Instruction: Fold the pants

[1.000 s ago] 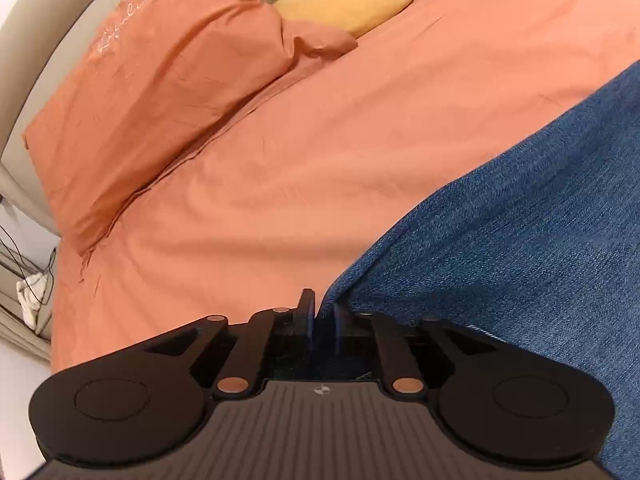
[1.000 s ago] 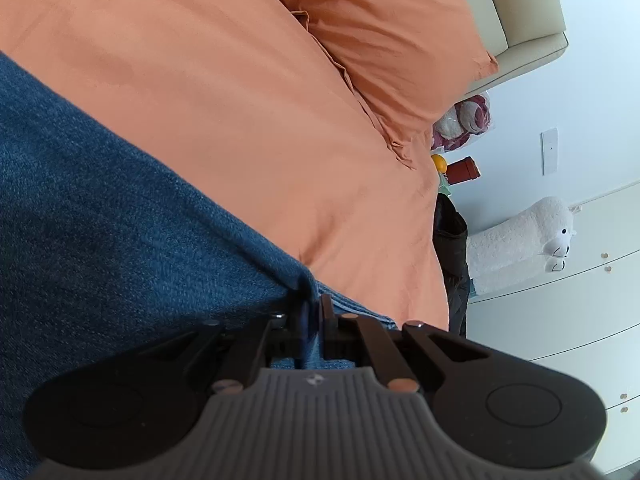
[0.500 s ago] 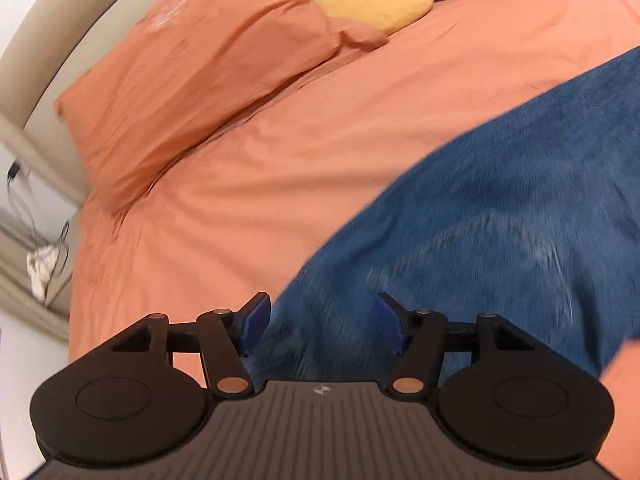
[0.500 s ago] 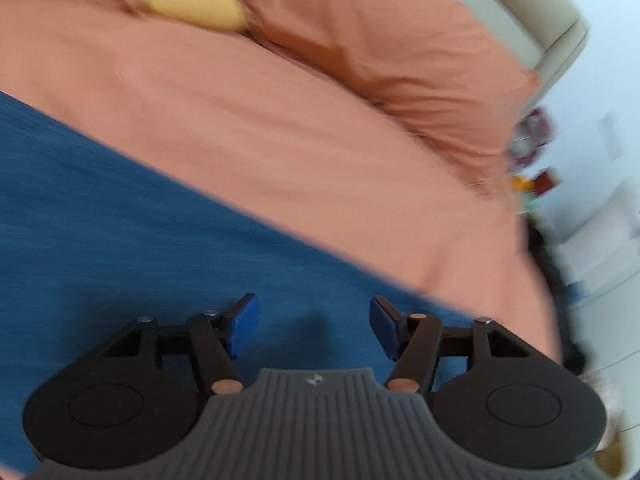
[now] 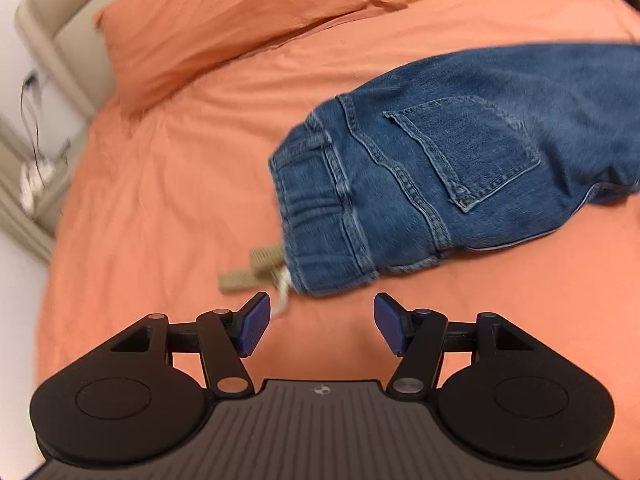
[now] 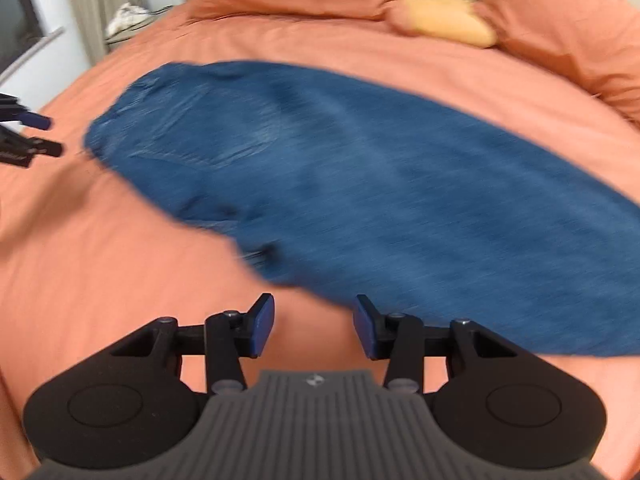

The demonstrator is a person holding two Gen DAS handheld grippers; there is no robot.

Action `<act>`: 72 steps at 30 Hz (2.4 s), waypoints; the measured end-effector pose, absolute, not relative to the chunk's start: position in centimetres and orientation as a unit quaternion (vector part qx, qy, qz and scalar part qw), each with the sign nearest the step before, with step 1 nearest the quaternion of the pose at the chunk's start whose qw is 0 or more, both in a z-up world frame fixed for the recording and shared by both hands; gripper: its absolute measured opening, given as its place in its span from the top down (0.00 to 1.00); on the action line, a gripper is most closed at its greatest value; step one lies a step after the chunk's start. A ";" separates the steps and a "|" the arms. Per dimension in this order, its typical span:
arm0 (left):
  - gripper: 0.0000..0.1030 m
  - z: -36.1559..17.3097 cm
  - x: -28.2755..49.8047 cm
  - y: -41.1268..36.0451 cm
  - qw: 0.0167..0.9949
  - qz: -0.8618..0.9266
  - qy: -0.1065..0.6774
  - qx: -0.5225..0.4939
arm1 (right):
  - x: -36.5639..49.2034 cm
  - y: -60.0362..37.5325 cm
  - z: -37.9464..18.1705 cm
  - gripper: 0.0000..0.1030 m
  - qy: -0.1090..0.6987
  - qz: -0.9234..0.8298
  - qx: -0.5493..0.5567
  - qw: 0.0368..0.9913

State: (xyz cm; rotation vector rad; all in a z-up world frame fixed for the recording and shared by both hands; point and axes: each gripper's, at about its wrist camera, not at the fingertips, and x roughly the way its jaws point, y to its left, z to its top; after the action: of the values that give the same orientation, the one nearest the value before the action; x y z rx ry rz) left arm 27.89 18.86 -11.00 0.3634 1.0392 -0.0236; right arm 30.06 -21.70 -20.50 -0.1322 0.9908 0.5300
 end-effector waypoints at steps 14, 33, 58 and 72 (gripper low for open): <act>0.21 -13.9 28.4 25.7 0.854 0.014 0.476 -0.210 | 33.6 -15.8 -23.0 0.75 0.464 0.218 -0.071 0.855; 0.59 -19.8 30.8 27.0 0.827 0.098 0.391 -0.393 | 33.2 -15.2 -24.8 0.94 0.483 0.232 -0.086 0.840; 0.72 -15.7 12.3 35.5 0.786 0.205 0.430 -0.395 | 18.0 -12.4 -21.1 0.97 0.504 0.354 -0.006 0.788; 0.32 -16.1 16.0 36.1 0.788 0.150 0.525 -0.284 | 18.5 -11.2 -22.2 0.68 0.555 0.298 -0.007 0.777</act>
State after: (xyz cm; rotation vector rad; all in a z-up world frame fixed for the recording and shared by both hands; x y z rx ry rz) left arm 16.04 36.07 -16.14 -0.6128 1.1322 0.3222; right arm 18.46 -11.19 -22.24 -0.0146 1.2008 0.6452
